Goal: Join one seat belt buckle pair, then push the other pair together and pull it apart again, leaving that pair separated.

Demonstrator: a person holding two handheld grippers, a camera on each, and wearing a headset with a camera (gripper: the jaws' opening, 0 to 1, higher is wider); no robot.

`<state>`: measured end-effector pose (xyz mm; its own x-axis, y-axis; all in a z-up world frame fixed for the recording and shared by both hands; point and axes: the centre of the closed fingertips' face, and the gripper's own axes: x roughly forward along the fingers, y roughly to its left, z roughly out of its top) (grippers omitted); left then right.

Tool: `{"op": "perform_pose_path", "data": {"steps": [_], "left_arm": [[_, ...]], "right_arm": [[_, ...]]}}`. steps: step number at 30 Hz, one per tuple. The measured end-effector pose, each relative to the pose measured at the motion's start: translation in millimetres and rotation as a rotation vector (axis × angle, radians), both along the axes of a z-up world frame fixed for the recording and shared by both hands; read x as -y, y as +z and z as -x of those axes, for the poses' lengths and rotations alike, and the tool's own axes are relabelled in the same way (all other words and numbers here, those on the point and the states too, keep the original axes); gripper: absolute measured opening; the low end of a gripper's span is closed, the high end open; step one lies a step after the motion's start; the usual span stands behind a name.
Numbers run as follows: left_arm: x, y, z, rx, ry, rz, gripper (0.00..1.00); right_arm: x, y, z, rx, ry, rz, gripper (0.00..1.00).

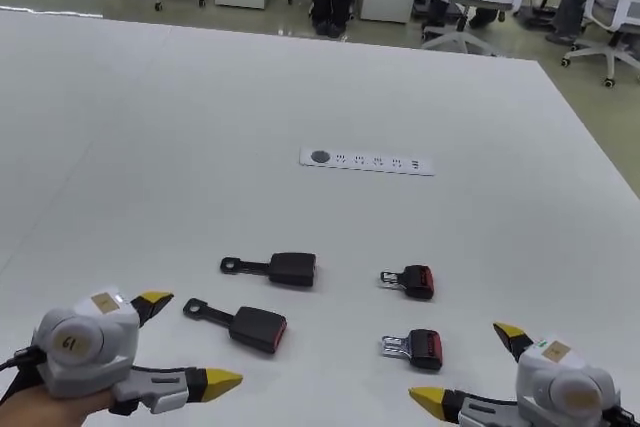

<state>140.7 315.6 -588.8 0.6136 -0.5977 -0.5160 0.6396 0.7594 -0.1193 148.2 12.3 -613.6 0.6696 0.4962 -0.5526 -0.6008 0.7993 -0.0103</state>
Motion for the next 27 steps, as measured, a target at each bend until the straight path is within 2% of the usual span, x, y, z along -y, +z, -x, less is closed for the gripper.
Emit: {"op": "perform_pose_path", "data": {"steps": [6, 23, 27], "left_arm": [[-4.3, -7.2, -5.6, -0.004, -0.001, -0.001, 0.96], [2.6, -12.2, -12.0, -0.018, -0.012, -0.005, 0.95], [5.0, -14.6, -14.9, -0.023, -0.023, -0.01, 0.93]], "right_arm": [[0.0, -0.8, -3.6, -0.003, 0.002, -0.001, 0.99], [-4.6, -6.3, -11.8, -0.026, 0.014, -0.004, 0.99], [-3.6, -12.5, -15.9, -0.034, 0.017, -0.004, 0.99]]}}
